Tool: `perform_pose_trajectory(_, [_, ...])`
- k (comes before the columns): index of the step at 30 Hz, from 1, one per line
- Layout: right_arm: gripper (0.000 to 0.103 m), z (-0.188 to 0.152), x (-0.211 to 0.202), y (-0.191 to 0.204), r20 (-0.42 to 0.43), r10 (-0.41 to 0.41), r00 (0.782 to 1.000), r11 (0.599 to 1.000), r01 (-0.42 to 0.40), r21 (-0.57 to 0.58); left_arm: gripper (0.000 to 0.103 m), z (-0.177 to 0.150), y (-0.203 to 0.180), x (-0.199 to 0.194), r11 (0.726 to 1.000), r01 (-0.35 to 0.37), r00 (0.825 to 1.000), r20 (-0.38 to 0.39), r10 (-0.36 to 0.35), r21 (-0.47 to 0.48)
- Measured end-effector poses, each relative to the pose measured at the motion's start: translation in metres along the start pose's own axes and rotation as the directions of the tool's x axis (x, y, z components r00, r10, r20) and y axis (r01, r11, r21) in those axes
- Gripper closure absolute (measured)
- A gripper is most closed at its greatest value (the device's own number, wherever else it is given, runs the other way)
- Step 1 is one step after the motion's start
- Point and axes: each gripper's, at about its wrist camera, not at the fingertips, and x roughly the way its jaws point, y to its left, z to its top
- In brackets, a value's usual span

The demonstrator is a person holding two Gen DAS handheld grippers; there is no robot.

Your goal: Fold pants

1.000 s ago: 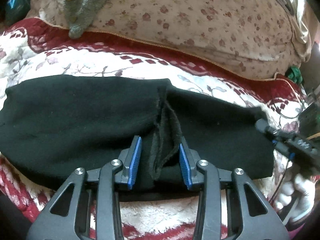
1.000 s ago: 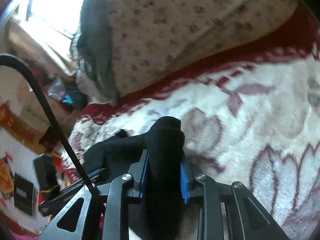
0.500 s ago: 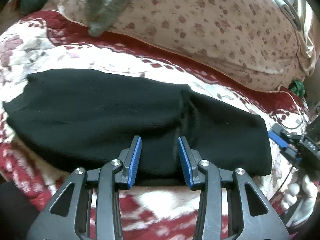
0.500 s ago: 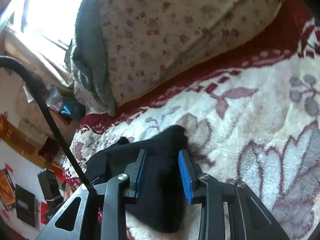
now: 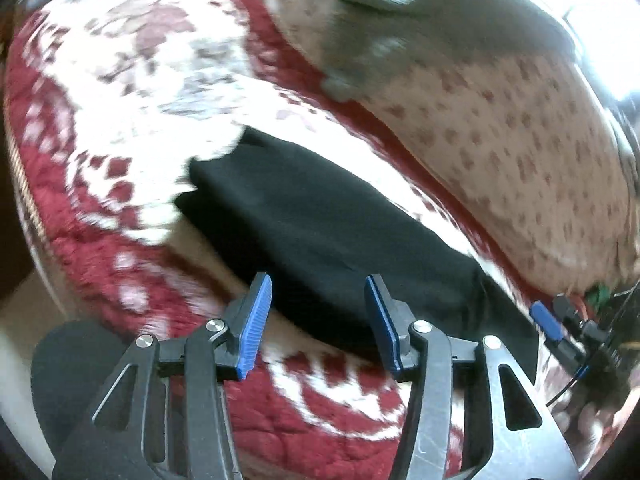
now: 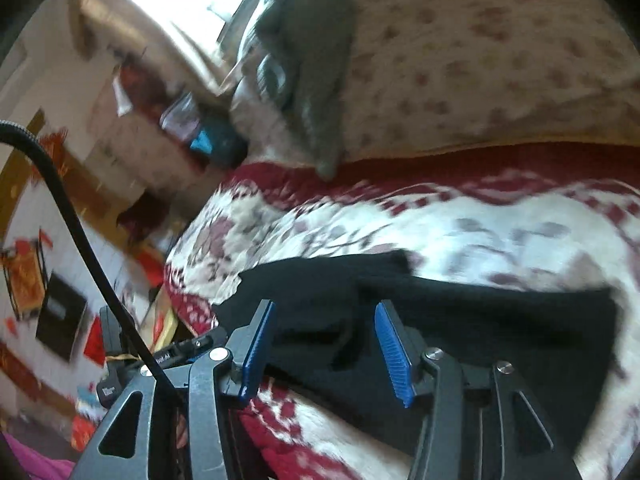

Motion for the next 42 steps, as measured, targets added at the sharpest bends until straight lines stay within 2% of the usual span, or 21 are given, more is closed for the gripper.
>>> perform_pose_trajectory(4, [0.053, 0.016, 0.045, 0.024, -0.065, 0.022, 0.998, 0.998, -0.026, -0.056, 0.054, 0.008, 0.027, 0.004, 0.993, 0.021, 1.0, 0.0, -0.022, -0.116])
perform_pose_trajectory(8, [0.05, 0.031, 0.092, 0.052, -0.126, 0.036, 0.991, 0.989, -0.054, -0.14, 0.054, 0.014, 0.041, 0.006, 0.983, 0.041, 0.999, 0.027, -0.037, -0.177])
perform_pose_trajectory(16, [0.05, 0.049, 0.191, 0.092, -0.284, -0.014, 0.959, 0.956, -0.071, -0.285, 0.054, 0.016, 0.054, 0.027, 0.976, 0.054, 0.998, -0.009, -0.057, -0.213])
perform_pose_trajectory(17, [0.049, 0.05, 0.205, 0.098, -0.309, -0.026, 0.951, 0.944, -0.078, -0.32, 0.054, 0.016, 0.055, 0.029, 0.975, 0.055, 0.998, -0.012, -0.058, -0.215])
perform_pose_trajectory(20, [0.049, 0.051, 0.236, 0.112, -0.362, -0.082, 0.929, 0.909, -0.079, -0.409, 0.043, 0.015, 0.06, 0.031, 0.969, 0.072, 0.997, 0.006, -0.073, -0.238])
perform_pose_trajectory(23, [0.049, 0.047, 0.264, 0.127, -0.388, -0.151, 0.909, 0.847, -0.083, -0.525, 0.043, 0.017, 0.06, 0.038, 0.969, 0.076, 0.997, 0.002, -0.077, -0.235])
perform_pose_trajectory(27, [0.048, 0.036, 0.3, 0.137, -0.451, -0.243, 0.859, 0.766, -0.115, -0.632, 0.04, 0.015, 0.059, 0.041, 0.973, 0.084, 0.996, 0.026, -0.08, -0.215])
perform_pose_trajectory(29, [0.048, 0.035, 0.313, 0.138, -0.469, -0.256, 0.846, 0.758, -0.126, -0.64, 0.034, 0.015, 0.06, 0.042, 0.973, 0.106, 0.994, 0.042, -0.099, -0.207])
perform_pose_trajectory(32, [0.049, 0.036, 0.335, 0.136, -0.506, -0.226, 0.832, 0.777, -0.159, -0.609, 0.031, 0.016, 0.059, 0.044, 0.974, 0.123, 0.992, 0.057, -0.114, -0.192])
perform_pose_trajectory(35, [0.059, 0.031, 0.341, 0.138, -0.487, -0.224, 0.844, 0.762, -0.16, -0.628, 0.031, 0.019, 0.061, 0.046, 0.973, 0.137, 0.989, 0.073, -0.125, -0.188])
perform_pose_trajectory(36, [0.062, 0.03, 0.34, 0.139, -0.479, -0.224, 0.849, 0.757, -0.158, -0.633, 0.033, 0.02, 0.062, 0.046, 0.97, 0.142, 0.989, 0.079, -0.129, -0.195])
perform_pose_trajectory(37, [0.071, 0.03, 0.338, 0.14, -0.475, -0.222, 0.852, 0.758, -0.155, -0.633, 0.039, 0.02, 0.062, 0.047, 0.971, 0.138, 0.989, 0.082, -0.124, -0.194])
perform_pose_trajectory(38, [0.078, 0.032, 0.335, 0.14, -0.471, -0.21, 0.857, 0.764, -0.157, -0.626, 0.06, 0.021, 0.061, 0.048, 0.977, 0.113, 0.992, 0.073, -0.101, -0.181])
perform_pose_trajectory(39, [0.08, 0.034, 0.332, 0.141, -0.47, -0.196, 0.861, 0.771, -0.161, -0.616, 0.07, 0.022, 0.061, 0.051, 0.978, 0.116, 0.993, 0.058, -0.107, -0.171])
perform_pose_trajectory(42, [0.086, 0.04, 0.313, 0.143, -0.447, -0.142, 0.883, 0.789, -0.172, -0.59, 0.08, 0.023, 0.06, 0.047, 0.978, 0.14, 0.989, 0.065, -0.132, -0.155])
